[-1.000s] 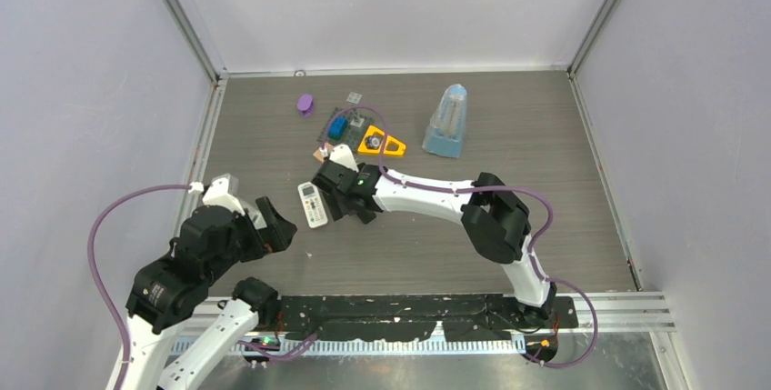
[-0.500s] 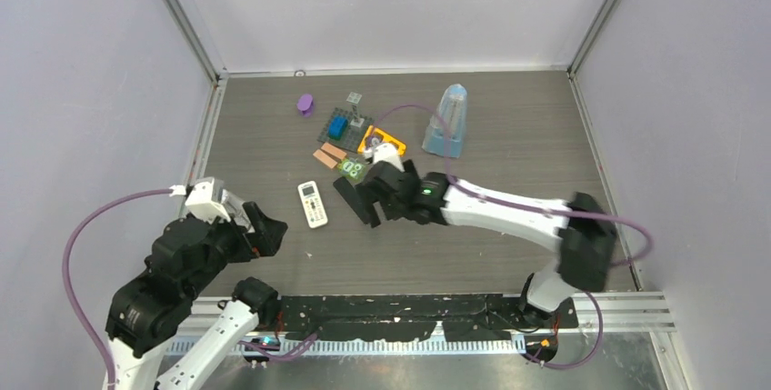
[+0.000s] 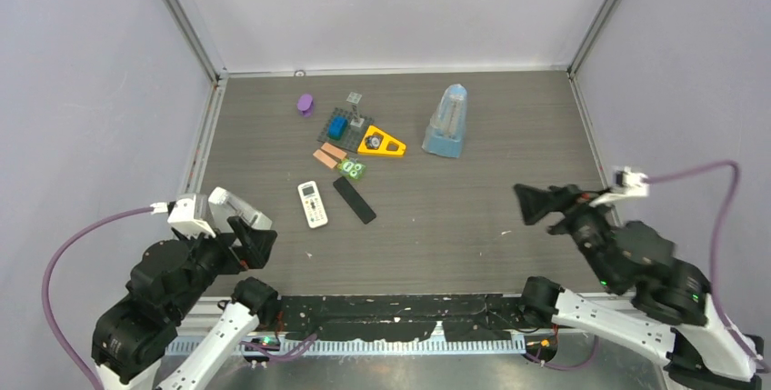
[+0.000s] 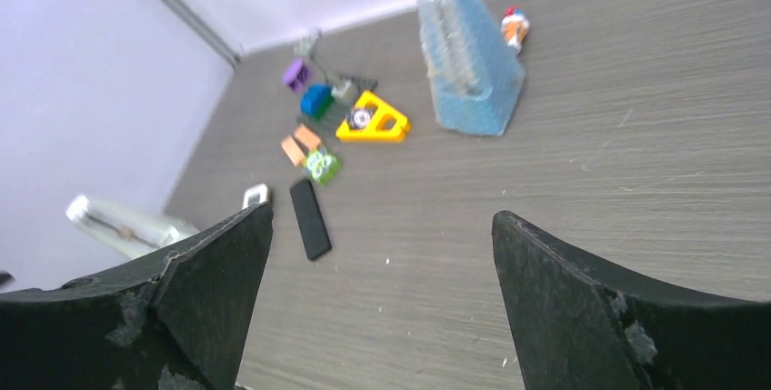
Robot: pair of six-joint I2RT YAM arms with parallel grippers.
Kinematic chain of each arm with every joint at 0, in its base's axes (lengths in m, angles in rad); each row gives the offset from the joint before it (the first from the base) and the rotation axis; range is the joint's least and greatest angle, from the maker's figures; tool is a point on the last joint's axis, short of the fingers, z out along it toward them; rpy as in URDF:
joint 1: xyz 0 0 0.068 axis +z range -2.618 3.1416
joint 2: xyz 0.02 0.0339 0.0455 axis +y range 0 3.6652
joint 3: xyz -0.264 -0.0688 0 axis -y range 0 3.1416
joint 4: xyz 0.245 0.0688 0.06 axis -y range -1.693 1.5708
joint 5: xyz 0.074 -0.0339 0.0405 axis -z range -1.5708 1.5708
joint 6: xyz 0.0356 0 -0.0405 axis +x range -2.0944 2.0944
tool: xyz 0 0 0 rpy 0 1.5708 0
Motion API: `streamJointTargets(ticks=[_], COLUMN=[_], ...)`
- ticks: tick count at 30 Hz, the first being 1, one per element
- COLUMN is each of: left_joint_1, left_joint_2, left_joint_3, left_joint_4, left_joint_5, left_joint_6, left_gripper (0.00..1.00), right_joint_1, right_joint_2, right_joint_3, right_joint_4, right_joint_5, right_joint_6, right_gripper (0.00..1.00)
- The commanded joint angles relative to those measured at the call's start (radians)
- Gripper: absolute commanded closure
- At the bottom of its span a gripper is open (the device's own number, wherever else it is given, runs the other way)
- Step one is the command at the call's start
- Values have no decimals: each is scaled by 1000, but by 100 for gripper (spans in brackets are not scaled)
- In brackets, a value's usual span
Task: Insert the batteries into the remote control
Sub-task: Reset both arms
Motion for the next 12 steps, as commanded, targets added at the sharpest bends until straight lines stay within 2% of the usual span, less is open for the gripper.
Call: streamJointTargets(ticks=[1,6,12], left_joint_1=[1,1,1], left_joint_2=[-21,-35,-23], left_joint_3=[25,41,63], left_joint_4=[-20,-36,-75], left_joint_5=[-20,-40,-76], left_joint_6=[12,-4,-26], left_gripper=[1,0,0], right_joint_1=[0,0,1], right_joint_2=[-170,-309,-330], right_joint_3=[10,58,87], right_joint_4=[-144,-208,-232], right_joint_5=[142,186,194], right_joint_6=[59,77,79], right_gripper=[5,5,5])
